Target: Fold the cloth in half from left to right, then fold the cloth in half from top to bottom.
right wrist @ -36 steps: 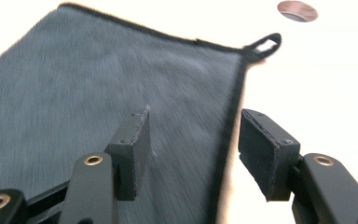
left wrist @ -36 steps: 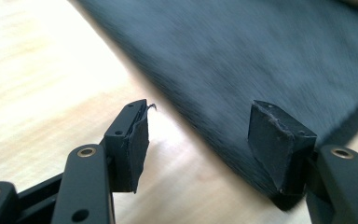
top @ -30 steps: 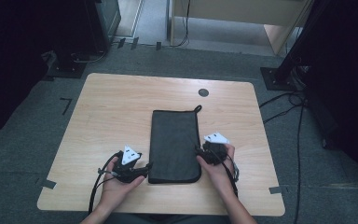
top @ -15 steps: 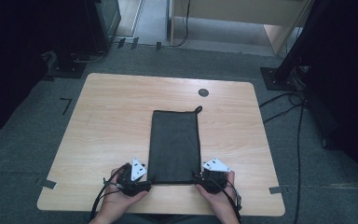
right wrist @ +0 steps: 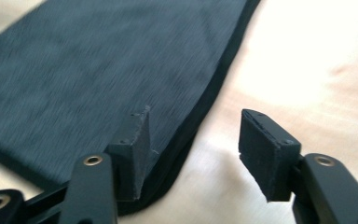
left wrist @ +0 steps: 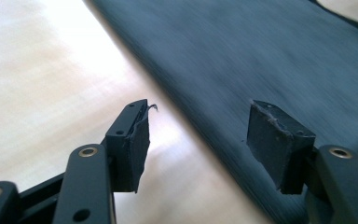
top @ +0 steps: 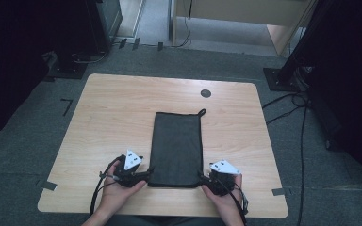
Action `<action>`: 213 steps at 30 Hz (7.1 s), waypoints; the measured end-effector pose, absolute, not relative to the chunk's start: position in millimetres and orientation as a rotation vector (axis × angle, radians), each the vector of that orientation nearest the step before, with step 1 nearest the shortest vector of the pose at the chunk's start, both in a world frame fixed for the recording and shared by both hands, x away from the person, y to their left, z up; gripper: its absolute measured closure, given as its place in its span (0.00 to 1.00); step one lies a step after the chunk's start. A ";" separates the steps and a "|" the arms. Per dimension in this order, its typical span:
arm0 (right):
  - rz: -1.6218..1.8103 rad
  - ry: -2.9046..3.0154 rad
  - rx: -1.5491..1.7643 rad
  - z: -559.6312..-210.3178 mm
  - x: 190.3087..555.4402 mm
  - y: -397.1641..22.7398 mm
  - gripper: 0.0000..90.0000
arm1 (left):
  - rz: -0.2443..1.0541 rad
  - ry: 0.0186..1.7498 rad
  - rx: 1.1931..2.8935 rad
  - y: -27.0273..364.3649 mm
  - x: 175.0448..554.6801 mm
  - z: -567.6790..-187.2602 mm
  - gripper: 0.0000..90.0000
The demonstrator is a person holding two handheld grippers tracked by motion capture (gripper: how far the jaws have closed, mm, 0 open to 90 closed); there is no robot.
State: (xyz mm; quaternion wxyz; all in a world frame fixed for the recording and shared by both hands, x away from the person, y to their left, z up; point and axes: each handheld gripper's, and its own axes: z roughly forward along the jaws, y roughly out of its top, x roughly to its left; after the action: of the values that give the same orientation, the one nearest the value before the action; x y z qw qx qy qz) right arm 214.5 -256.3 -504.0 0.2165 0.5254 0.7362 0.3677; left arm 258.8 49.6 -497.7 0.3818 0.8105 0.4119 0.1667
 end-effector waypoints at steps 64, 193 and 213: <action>1.043 2.032 1.657 -505.5 428.4 -251.5 0.49 | 0.475 1.372 2.002 11.8 452.8 -509.8 0.47; 0.950 2.132 1.288 -464.3 420.9 -209.8 0.93 | 0.426 1.083 1.939 50.7 357.3 -464.7 0.94; 1.177 2.104 1.087 -456.1 313.1 -254.4 0.92 | 0.476 0.807 1.985 51.4 320.3 -456.3 0.93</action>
State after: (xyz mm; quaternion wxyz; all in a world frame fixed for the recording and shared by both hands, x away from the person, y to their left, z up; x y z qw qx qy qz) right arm 313.1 -254.4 -456.1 0.2460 0.3985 0.7710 0.4315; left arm 320.3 51.4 -456.3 0.4557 0.8050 0.3271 0.1931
